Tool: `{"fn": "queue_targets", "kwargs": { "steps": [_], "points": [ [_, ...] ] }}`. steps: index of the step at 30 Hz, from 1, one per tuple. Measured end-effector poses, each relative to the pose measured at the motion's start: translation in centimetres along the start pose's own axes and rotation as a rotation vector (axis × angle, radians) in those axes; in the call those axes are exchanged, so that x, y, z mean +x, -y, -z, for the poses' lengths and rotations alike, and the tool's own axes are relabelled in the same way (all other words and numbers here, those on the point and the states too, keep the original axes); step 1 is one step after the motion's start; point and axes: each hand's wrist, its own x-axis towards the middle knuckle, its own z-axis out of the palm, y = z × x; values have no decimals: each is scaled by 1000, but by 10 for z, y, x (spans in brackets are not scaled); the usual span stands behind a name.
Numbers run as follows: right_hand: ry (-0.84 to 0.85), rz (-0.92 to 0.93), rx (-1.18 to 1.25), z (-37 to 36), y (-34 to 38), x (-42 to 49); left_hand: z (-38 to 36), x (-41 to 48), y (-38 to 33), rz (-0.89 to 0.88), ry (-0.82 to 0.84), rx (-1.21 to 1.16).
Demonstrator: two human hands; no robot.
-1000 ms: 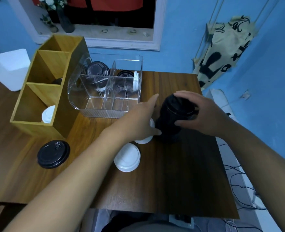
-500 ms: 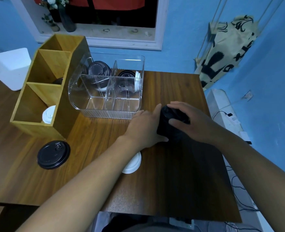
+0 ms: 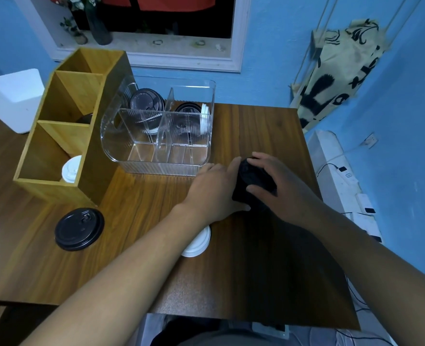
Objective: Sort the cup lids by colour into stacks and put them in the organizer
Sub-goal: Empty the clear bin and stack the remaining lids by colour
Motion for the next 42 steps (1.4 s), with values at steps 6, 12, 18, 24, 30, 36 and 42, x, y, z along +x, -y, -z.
{"fn": "queue_targets", "kwargs": {
  "steps": [6,12,18,24,30,36,42],
  "points": [
    [14,2,53,4,-3,5,3,1,2,-8,16,-16],
    [-8,-8,51,13,-1,11,17,-8,7,-3,66,-118],
    [-80,-3,-69,18,9,3,41,-51,34,33,-50,-261],
    [-200,255,-212,-37,55,-33,64,-129,87,155,-222,-200],
    [17,180,-225,-109,73,-50,66,-219,151,354,-299,-53],
    [20,57,-163,-130,86,-46,27,-249,189,408,-207,-71],
    [-59,25,-148,-147,93,-48,14,-218,173,176,-190,-194]
  ]
}}
